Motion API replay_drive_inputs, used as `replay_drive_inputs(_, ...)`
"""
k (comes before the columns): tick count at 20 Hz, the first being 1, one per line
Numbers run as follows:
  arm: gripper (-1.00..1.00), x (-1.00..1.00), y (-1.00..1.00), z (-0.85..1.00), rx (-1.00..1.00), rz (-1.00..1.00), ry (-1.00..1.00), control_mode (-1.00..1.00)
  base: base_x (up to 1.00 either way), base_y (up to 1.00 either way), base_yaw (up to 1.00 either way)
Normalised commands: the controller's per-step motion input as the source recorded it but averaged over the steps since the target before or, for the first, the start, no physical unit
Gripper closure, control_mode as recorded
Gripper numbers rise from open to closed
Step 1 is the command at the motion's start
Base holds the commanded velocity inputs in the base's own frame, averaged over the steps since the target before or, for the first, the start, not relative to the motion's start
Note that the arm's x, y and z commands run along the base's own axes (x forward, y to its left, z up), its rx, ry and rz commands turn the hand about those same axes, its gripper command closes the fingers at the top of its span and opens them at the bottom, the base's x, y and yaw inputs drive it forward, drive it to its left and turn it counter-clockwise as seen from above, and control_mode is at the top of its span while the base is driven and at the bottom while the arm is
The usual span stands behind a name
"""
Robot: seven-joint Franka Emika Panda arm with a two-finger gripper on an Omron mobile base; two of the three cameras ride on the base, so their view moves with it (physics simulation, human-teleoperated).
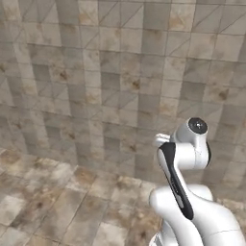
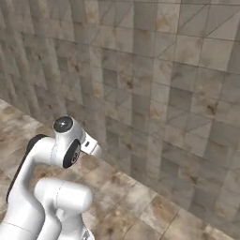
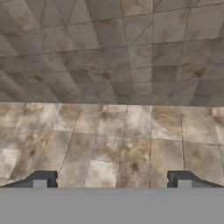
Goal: Take the chicken drumsticks from the pan and place one on each plate on the dining counter.
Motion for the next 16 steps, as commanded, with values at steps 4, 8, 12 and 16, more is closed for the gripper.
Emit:
replay_drive_inputs(4,-1.0,0.0,0.0,0.0,0.0,0.0,0.0,1.0,0.81,0.0,0.75)
replay_drive_inputs(8,-1.0,0.0,0.0,0.0,0.0,0.0,0.0,1.0,0.92,0.0,0.67)
replay_drive_inputs(12,-1.0,0.0,0.0,0.0,0.0,0.0,0.0,1.0,0.88,0.0,0.71)
replay_drive_inputs(16,-1.0,0.0,0.0,0.0,0.0,0.0,0.0,1.0,0.92,0.0,0.69)
